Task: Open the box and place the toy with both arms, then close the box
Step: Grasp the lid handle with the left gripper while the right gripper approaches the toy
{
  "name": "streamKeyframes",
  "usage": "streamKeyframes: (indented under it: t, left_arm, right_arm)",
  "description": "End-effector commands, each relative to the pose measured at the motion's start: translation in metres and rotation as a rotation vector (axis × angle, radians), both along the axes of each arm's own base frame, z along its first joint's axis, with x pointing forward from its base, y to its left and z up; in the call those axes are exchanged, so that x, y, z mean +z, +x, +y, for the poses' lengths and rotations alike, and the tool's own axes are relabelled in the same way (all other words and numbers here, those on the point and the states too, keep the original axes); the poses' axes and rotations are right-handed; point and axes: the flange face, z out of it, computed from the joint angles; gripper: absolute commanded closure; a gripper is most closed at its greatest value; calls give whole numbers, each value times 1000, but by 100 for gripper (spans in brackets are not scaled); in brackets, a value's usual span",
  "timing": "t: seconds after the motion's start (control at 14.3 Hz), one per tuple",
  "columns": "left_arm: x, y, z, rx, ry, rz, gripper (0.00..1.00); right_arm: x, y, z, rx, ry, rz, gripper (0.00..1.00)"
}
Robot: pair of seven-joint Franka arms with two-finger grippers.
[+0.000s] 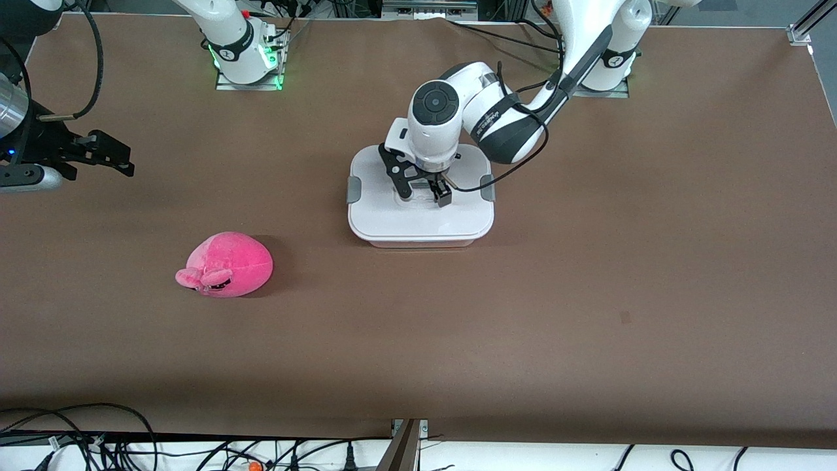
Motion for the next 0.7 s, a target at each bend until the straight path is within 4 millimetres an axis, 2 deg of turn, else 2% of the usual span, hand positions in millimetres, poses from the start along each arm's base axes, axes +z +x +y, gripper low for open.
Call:
streamKeyframes:
  t: [0.0, 0.14, 0.28, 0.35, 0.42, 0.49, 0.56, 0.63]
  left_arm:
    - [5, 6, -7, -51, -5, -32, 39]
    - [6, 5, -9, -44, -10, -32, 40]
    - [5, 4, -10, -40, -11, -28, 42]
    - [6, 4, -10, -40, -12, -29, 52]
    - [7, 4, -11, -35, -16, -26, 65]
    - [7, 3, -11, -33, -16, -25, 81]
    - [8, -1, -15, -27, -14, -25, 94]
    - [11, -1, -18, -7, -18, -29, 99]
  right_arm:
    - [5, 2, -1, -8, 3, -6, 0]
    - [6, 2, 0, -9, 3, -12, 0]
    - [-11, 16, 1, 6, 2, -12, 0]
    - [-15, 19, 0, 6, -2, -15, 0]
    - [-26, 24, 3, 11, -12, 1, 0]
    - [-50, 34, 7, 19, -24, 31, 0]
    - [-82, 46, 10, 26, -40, 72, 0]
    - [-96, 51, 12, 27, -36, 87, 0]
